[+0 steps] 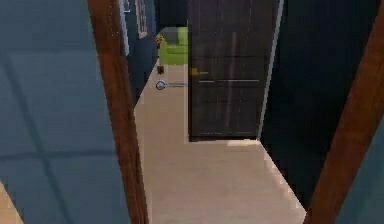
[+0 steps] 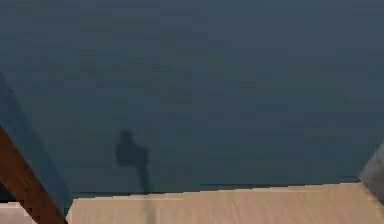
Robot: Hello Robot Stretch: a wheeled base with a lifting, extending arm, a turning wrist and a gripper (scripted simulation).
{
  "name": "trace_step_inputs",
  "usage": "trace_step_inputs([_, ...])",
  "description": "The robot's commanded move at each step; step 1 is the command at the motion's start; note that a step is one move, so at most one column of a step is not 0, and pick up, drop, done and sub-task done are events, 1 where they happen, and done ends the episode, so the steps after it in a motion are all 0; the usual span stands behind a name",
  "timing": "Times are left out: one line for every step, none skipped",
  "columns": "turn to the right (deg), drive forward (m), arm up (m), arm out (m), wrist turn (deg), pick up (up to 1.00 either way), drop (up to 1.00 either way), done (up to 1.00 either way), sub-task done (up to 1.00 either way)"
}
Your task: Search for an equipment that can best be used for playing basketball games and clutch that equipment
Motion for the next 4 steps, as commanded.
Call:
trace_step_inputs([0.0, 0.95, 0.00, 0.00, 0.0, 0.00, 0.00, 0.00, 0.00])
trace_step_inputs([-18.0, 0.00, 0.00, 0.00, 0.0, 0.00, 0.00, 0.00, 0.00])
trace_step_inputs([0.0, 1.00, 0.00, 0.00, 0.0, 0.00, 0.00, 0.00, 0.00])
trace_step_inputs([-6.0, 0.00, 0.00, 0.00, 0.0, 0.00, 0.00, 0.00, 0.00])
